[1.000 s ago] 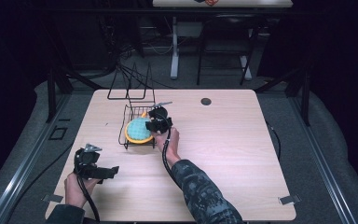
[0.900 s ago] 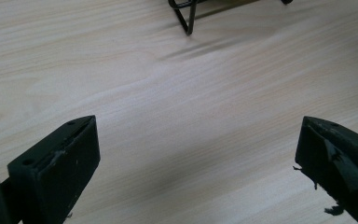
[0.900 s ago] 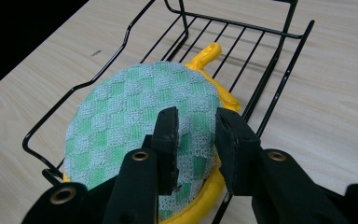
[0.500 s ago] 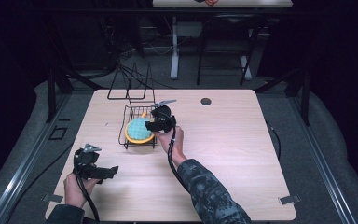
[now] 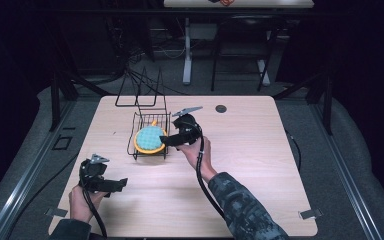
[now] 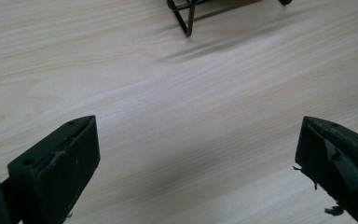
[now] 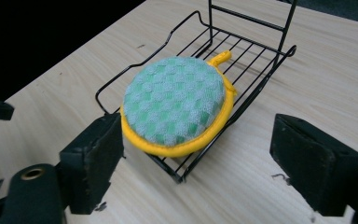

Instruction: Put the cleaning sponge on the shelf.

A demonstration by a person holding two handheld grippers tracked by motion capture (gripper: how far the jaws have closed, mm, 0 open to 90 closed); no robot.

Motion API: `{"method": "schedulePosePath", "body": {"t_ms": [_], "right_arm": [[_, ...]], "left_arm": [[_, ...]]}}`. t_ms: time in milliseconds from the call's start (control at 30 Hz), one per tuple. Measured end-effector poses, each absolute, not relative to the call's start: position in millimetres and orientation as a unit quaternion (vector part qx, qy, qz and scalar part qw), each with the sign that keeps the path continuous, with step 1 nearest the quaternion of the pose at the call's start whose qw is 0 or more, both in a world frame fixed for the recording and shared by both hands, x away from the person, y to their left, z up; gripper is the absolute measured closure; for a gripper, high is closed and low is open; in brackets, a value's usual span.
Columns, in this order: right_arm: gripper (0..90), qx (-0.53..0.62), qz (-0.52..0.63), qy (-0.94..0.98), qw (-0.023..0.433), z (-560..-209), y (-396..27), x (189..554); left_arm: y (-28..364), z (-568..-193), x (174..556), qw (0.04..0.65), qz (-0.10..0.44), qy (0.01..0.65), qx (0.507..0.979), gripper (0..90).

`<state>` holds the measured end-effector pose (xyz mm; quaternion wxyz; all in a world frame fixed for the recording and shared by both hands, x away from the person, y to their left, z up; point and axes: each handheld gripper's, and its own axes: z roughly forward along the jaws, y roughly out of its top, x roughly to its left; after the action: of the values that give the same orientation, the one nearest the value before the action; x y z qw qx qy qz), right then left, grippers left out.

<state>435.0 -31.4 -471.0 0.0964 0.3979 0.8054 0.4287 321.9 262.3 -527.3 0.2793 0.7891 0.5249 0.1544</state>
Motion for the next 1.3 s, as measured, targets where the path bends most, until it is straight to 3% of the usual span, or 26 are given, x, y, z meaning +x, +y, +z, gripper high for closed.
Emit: {"method": "schedulePosePath", "body": {"t_ms": [467, 1300], "right_arm": [[3.3, 0.372, 0.418, 0.82, 0.12, -447, -81, 402], [0.0, 0.441, 0.388, 0.796, 0.148, -455, -212, 338]], "left_arm": [[261, -528, 322, 0.279, 0.156, 0.523, 0.791, 0.0], [259, -528, 322, 0.276, 0.155, 0.522, 0.792, 0.0]]}}
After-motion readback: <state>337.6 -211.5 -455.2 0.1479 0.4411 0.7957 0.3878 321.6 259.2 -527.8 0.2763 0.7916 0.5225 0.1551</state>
